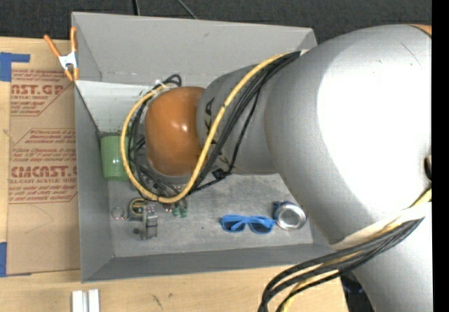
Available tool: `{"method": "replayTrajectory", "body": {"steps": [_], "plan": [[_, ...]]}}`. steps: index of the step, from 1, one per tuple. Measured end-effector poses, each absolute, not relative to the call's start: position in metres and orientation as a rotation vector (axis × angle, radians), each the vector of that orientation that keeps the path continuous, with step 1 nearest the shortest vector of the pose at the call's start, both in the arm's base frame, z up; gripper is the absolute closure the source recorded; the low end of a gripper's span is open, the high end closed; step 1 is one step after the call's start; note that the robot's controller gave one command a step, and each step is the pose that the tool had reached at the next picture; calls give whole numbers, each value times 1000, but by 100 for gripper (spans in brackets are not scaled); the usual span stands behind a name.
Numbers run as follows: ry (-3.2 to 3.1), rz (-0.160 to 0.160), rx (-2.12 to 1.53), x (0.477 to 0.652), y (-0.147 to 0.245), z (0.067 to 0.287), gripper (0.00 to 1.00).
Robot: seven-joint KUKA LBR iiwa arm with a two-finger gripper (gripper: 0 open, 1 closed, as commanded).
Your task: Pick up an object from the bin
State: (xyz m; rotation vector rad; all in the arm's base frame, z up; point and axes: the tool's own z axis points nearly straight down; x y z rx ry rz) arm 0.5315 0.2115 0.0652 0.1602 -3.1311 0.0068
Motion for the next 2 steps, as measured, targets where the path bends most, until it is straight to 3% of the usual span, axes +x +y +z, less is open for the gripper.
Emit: {"method": "replayTrajectory", "body": {"steps": [1,2], "plan": [[-3137,-1,160,533,213,70,100],[-3151,-5,51,563,187,256,100]]}}
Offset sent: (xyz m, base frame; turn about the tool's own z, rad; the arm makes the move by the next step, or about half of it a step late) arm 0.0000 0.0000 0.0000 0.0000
